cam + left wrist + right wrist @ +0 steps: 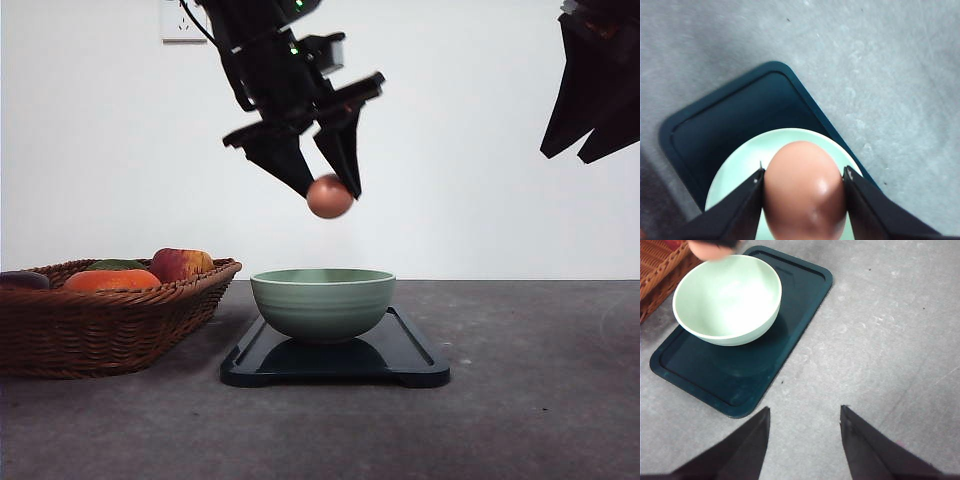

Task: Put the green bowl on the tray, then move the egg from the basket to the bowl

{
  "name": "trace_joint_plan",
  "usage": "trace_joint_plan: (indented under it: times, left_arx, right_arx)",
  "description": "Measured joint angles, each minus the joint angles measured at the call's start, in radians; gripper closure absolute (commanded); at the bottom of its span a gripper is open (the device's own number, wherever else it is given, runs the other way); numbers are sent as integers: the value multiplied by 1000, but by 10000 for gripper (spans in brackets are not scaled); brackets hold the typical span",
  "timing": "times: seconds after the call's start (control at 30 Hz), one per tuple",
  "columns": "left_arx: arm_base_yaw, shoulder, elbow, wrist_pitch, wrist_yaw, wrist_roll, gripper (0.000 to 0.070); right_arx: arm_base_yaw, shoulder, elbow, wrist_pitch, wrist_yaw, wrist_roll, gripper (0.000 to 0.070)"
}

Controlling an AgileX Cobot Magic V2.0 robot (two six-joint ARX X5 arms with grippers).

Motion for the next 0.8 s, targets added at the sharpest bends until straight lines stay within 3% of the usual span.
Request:
trace_joint_plan:
  times: [0.33, 0.8]
  left_arx:
    - [-4, 136, 0, -7, -25, 9, 482]
    - [-4, 197, 0, -40, -54, 15, 481]
  right_arx:
    - [0, 0, 0, 0, 0, 0, 427]
    - [0, 0, 0, 0, 0, 0, 427]
